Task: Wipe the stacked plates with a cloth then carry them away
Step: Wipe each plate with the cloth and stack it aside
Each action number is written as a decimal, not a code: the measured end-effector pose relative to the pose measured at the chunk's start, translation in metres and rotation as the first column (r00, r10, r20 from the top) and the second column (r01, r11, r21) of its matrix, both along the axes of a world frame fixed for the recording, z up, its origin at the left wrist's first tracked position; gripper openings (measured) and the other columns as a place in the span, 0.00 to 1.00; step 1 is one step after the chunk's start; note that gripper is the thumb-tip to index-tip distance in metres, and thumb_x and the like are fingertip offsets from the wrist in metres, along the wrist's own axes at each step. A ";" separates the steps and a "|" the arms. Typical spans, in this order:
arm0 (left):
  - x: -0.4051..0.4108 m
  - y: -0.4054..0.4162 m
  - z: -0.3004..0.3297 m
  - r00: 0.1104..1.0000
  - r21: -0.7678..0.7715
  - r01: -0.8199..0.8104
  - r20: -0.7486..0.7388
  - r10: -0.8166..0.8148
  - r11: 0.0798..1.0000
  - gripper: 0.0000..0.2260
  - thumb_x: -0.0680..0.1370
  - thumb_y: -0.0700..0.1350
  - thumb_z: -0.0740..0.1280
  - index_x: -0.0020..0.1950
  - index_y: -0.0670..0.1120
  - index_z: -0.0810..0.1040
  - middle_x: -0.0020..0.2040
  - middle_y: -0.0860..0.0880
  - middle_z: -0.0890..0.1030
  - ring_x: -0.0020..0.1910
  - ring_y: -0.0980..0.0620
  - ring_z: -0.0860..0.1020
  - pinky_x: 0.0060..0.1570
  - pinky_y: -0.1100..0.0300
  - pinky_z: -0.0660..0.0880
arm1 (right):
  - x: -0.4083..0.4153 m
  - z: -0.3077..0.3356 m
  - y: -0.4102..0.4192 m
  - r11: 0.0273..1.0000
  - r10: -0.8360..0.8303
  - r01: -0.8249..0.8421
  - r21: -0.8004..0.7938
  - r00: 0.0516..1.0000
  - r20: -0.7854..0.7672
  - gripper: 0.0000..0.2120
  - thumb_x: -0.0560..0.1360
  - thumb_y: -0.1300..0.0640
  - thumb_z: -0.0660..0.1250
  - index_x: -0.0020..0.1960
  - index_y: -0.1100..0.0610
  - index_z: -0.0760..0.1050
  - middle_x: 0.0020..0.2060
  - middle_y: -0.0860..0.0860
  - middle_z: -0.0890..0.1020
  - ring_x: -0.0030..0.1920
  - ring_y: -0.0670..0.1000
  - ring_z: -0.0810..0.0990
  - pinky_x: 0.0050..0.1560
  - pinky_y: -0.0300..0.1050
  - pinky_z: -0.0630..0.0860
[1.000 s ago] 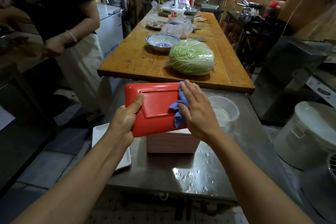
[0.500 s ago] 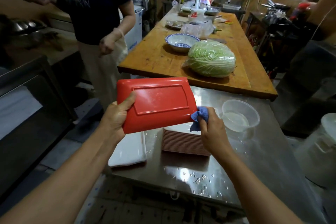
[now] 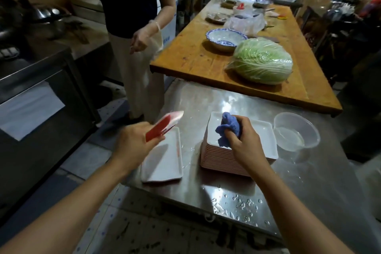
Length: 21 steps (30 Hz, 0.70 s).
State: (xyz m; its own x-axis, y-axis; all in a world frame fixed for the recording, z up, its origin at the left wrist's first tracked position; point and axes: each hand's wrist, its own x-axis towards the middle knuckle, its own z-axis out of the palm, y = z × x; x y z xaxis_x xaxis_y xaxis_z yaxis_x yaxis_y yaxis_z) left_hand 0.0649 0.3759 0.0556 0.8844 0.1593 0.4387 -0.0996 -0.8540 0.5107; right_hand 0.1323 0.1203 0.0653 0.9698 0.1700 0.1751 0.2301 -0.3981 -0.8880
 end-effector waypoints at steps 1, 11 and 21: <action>-0.002 -0.001 -0.009 0.997 0.133 0.072 0.000 -0.072 0.989 0.08 0.66 0.45 0.78 0.37 0.43 0.82 0.31 0.48 0.78 0.28 0.48 0.77 0.28 0.63 0.68 | -0.001 -0.002 0.000 1.000 0.001 -0.001 -0.010 1.000 0.002 0.09 0.77 0.61 0.64 0.56 0.52 0.69 0.40 0.40 0.78 0.35 0.31 0.78 0.32 0.22 0.70; -0.023 -0.022 -0.072 0.966 0.499 0.254 -0.180 -0.188 0.829 0.14 0.55 0.33 0.79 0.35 0.43 0.81 0.31 0.47 0.76 0.27 0.47 0.75 0.17 0.62 0.65 | -0.003 -0.016 -0.009 0.998 -0.062 0.062 -0.034 0.998 0.006 0.10 0.77 0.59 0.64 0.58 0.52 0.71 0.41 0.39 0.78 0.39 0.31 0.78 0.38 0.24 0.72; -0.022 -0.033 -0.106 0.909 0.452 0.271 -0.412 -0.071 0.850 0.22 0.49 0.38 0.83 0.39 0.40 0.81 0.33 0.45 0.76 0.28 0.47 0.75 0.15 0.61 0.66 | -0.003 -0.021 -0.021 0.991 -0.135 0.135 -0.024 0.991 -0.009 0.09 0.77 0.55 0.65 0.56 0.48 0.71 0.44 0.41 0.80 0.42 0.36 0.79 0.41 0.29 0.74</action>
